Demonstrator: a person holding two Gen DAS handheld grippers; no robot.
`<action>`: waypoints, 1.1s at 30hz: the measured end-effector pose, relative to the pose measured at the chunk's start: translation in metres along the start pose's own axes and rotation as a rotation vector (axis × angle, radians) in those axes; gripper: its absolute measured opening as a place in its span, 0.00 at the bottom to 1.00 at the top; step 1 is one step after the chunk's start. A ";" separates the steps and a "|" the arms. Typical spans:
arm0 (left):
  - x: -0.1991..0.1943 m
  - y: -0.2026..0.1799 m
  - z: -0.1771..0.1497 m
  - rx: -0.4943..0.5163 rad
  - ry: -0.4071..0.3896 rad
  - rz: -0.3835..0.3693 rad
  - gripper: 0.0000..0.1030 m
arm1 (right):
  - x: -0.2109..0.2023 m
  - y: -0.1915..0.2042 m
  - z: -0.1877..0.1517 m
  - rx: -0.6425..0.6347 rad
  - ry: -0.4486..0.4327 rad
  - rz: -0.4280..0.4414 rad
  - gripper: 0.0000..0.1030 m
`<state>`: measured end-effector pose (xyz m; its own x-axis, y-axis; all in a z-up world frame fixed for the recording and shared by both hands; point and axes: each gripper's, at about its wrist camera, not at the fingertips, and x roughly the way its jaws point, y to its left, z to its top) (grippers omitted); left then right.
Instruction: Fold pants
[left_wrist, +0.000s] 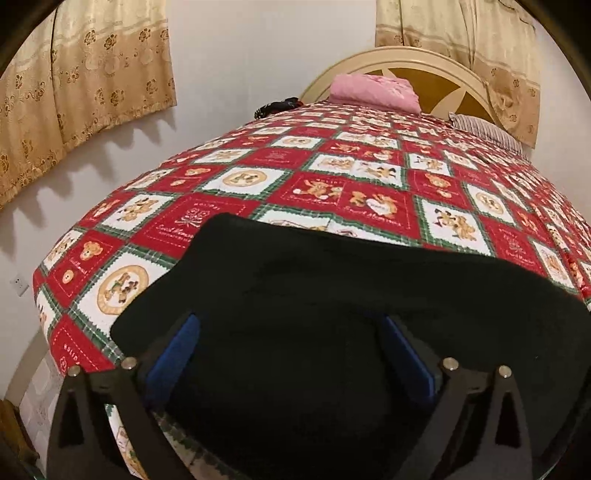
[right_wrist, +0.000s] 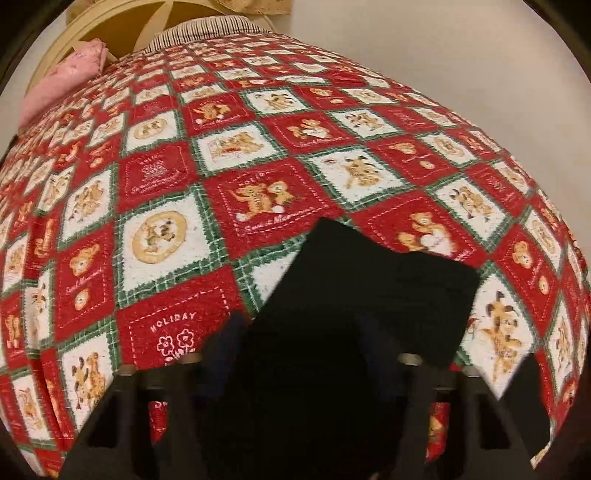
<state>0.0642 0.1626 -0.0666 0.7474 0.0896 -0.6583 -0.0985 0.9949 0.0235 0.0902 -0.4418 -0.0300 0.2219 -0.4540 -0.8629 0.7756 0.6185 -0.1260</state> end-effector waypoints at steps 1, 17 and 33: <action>0.000 0.000 0.000 0.000 0.000 0.000 0.98 | 0.000 -0.003 0.003 -0.003 0.004 0.008 0.22; 0.002 0.000 0.000 0.002 0.006 0.001 1.00 | -0.123 -0.162 -0.113 0.224 -0.369 0.604 0.06; 0.002 -0.001 0.000 0.012 0.012 0.001 1.00 | -0.071 -0.241 -0.197 0.362 -0.282 0.644 0.16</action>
<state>0.0659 0.1614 -0.0678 0.7393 0.0899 -0.6674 -0.0914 0.9953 0.0328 -0.2289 -0.4323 -0.0352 0.7964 -0.2534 -0.5491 0.5772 0.5896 0.5650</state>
